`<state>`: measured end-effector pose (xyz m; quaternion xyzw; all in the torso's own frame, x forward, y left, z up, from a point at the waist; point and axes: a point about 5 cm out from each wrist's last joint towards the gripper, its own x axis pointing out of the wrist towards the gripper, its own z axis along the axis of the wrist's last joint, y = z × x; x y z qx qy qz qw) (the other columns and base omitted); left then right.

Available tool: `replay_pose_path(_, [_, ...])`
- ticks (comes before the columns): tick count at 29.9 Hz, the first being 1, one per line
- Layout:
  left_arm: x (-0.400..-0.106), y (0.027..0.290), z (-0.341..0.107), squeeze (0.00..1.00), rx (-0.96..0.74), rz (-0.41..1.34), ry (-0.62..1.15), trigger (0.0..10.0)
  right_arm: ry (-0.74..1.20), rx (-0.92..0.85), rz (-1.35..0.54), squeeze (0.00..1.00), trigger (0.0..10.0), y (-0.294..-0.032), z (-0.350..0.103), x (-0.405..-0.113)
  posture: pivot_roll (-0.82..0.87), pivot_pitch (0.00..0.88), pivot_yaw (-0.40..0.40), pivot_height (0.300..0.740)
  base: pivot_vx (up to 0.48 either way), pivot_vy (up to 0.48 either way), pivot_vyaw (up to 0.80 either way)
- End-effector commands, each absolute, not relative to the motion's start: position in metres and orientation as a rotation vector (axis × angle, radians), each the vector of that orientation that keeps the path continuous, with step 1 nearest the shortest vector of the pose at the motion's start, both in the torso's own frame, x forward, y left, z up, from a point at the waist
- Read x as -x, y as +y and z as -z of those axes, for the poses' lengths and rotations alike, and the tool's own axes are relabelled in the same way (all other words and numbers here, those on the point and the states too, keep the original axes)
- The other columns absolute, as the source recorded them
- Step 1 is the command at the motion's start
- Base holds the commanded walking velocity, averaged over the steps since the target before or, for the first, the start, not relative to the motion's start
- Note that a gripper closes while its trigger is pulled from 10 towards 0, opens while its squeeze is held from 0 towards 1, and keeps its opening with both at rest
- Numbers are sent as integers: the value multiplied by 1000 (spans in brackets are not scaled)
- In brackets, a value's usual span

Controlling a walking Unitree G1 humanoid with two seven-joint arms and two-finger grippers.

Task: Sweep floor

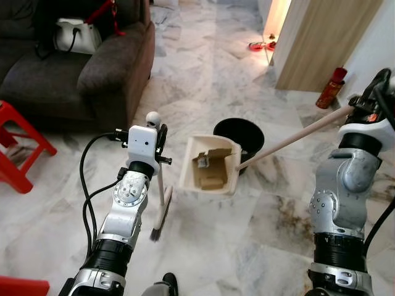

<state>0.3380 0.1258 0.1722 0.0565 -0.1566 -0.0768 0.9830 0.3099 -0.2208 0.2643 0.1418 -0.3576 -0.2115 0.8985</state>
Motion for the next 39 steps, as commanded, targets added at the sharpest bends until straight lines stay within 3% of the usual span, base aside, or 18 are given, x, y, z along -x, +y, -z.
replay_pose_path(1, [-337,123,-188,0,-119,162,-385,10000,-877,-320,441,0,10000,-225,-291,-299,98,136,-40,740,390,0,0])
replay_pose_path(39, [-337,123,-189,0,-112,158,-393,10000,-818,-363,354,0,10000,-213,-285,-306,107,127,-47,740,403,0,0])
